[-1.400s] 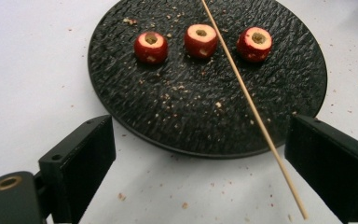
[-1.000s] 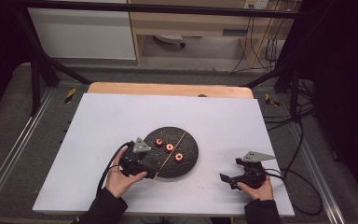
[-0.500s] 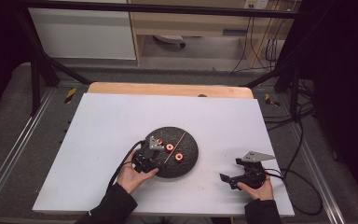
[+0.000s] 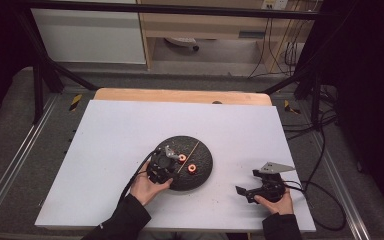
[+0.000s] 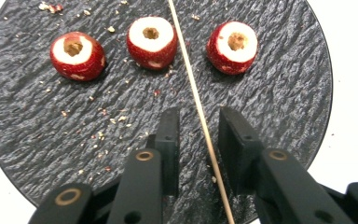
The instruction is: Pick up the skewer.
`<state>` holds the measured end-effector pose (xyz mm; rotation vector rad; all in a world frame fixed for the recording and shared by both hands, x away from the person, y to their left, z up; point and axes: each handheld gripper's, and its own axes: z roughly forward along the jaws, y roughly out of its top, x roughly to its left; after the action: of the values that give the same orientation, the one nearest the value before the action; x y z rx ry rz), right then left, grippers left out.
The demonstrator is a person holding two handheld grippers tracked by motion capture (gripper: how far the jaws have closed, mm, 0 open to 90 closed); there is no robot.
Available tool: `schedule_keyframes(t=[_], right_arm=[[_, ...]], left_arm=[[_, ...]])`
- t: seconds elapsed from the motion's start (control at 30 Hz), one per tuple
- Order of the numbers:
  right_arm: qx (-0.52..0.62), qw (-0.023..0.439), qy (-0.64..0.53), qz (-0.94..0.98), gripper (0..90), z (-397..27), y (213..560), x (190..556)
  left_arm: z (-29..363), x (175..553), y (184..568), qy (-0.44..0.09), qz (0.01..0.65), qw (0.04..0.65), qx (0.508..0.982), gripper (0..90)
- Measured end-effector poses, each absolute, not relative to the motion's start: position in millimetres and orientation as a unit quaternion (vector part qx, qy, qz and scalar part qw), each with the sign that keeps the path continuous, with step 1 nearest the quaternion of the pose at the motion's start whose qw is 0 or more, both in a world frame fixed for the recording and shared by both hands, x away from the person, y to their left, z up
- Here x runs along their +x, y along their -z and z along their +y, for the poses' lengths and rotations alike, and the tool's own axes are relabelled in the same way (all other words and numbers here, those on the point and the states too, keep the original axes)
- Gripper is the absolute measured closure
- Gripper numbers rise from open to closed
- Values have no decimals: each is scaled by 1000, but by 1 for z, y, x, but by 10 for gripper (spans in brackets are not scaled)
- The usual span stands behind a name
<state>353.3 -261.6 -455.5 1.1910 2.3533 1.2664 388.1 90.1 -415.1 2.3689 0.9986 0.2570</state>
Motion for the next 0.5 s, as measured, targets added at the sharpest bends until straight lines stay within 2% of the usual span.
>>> schedule_keyframes(t=[0.5], right_arm=[[405, 106, -431, 800, 9, -262, 455, 353]], left_arm=[[81, 386, 421, -105, 397, 254, 876, 831]])
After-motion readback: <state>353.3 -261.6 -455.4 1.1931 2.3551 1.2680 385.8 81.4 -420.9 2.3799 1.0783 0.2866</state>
